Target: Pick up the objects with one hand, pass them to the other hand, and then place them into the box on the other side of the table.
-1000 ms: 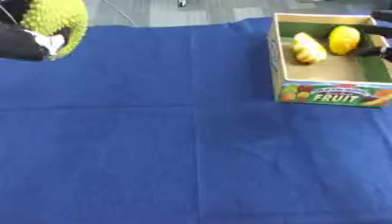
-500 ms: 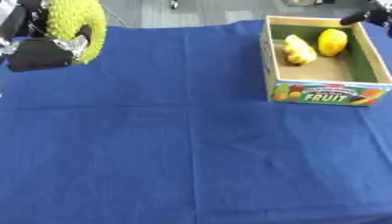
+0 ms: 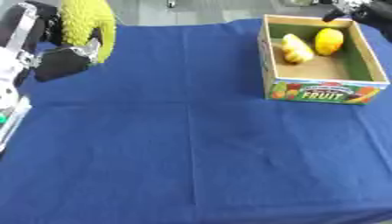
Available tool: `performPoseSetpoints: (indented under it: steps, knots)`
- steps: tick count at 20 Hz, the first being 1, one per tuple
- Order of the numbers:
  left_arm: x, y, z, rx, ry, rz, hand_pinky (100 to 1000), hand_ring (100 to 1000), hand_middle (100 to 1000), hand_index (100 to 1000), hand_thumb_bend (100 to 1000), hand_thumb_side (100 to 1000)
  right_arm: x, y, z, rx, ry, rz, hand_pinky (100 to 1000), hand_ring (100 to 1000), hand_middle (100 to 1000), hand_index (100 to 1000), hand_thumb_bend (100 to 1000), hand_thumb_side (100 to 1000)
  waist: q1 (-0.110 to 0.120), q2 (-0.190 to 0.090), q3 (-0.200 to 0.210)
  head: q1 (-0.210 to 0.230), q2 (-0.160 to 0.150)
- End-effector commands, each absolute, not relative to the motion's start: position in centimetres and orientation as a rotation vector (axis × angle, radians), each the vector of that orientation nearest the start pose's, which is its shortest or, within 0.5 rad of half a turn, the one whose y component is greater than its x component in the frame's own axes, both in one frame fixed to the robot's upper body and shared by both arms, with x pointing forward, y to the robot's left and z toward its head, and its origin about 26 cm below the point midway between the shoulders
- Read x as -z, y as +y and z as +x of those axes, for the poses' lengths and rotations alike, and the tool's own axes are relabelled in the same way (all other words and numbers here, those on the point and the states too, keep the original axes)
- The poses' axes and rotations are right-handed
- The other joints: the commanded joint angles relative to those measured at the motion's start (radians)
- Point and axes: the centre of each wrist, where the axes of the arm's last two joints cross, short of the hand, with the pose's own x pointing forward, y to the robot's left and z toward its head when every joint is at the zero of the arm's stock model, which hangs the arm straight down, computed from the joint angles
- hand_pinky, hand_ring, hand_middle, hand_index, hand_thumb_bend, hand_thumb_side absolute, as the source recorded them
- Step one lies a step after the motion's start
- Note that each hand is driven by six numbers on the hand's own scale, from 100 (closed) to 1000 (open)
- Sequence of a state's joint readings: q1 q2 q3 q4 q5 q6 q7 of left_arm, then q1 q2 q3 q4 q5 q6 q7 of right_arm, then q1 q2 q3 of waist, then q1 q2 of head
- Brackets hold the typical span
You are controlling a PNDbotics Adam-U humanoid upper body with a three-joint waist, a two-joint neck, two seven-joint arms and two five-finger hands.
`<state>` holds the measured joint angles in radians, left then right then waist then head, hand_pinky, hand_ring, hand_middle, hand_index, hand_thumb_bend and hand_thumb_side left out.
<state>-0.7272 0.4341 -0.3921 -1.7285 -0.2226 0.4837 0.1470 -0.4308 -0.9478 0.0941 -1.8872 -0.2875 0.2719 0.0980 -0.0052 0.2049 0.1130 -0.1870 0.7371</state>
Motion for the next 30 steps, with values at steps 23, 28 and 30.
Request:
performPoseSetpoints:
  steps: [23, 28, 30]
  knots:
    - [-22.7, 11.1, 36.2, 0.996, -2.037, 0.357, 518, 459, 382, 311, 211, 194, -28.7, -30.1, 34.2, -1.123, -1.657, -0.203, 742, 969, 956, 1000, 100, 391, -0.022, -0.039, 0.02, -0.041, -0.002]
    - [-23.1, 9.8, 35.9, 1.042, -2.063, 0.317, 518, 459, 383, 310, 209, 194, -28.7, -29.8, 34.8, -1.168, -1.648, -0.193, 747, 963, 946, 1000, 100, 167, -0.022, -0.038, 0.022, -0.039, 0.007]
    - [-23.3, 9.4, 35.8, 1.053, -2.072, 0.301, 518, 459, 383, 310, 208, 194, -28.8, -29.7, 35.0, -1.181, -1.648, -0.187, 750, 963, 946, 1000, 100, 138, -0.021, -0.038, 0.024, -0.037, 0.01]
